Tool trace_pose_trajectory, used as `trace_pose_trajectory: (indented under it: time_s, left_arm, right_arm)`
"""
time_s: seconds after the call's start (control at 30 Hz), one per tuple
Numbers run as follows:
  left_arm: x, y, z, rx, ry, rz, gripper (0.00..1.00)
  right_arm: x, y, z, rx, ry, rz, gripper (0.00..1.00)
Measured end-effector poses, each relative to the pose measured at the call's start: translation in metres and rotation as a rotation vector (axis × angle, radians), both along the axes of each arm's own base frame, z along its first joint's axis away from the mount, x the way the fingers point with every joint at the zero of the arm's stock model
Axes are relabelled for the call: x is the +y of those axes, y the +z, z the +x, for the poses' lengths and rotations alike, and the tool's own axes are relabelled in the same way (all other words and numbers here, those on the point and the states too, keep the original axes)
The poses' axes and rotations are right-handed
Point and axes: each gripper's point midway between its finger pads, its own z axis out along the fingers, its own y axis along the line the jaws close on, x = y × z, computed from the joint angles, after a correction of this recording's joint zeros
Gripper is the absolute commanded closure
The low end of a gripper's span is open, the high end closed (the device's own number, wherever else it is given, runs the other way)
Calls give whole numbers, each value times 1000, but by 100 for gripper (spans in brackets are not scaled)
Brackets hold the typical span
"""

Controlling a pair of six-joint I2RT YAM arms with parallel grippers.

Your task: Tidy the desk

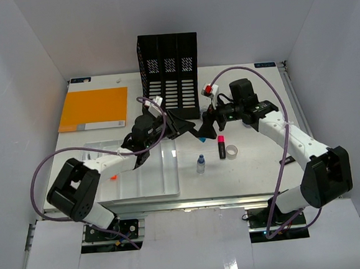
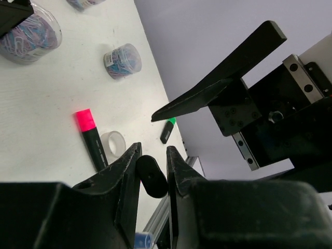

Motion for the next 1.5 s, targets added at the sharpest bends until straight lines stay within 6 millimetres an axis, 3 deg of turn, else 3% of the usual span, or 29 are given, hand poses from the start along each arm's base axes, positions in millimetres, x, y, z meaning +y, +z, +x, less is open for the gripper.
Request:
trace_pose_trajectory:
  time_s: [0.1,0.2,0.4,0.57,0.73,0.87,1.03,1.27,1.5]
  left_arm:
    - [20,1,-3,-26,44,91,98]
    - [52,7,-2,-66,116,193,97]
    - [160,-2,9,-28,352,506,97]
    - [253,-40,3,110,514,843,97]
    - [318,-94,-16,329,538,1106,97]
    - [337,-121,-27,431,501,1239,97]
    - [349,-139,-27,501,463,1336,94]
    - [354,-157,-32,551,427,1386,46]
    - [350,-150,-30,530,433,1349,25]
  right_arm:
    - [-6,7,-5,-56,25,3,10]
    - [-18,16,-12,-116,40,18,10]
    - [-54,14,-13,-180,-20,22,10]
    - [-82,-8,-11,-148,-85,21,10]
    - [-101,-28,-8,-93,-131,26,10]
    - [-110,-36,-8,-69,-149,37,10]
    - [-115,-38,-9,-63,-155,51,10]
    - [-118,-43,-9,-62,-151,53,10]
    - [-116,-51,-18,-81,-81,43,10]
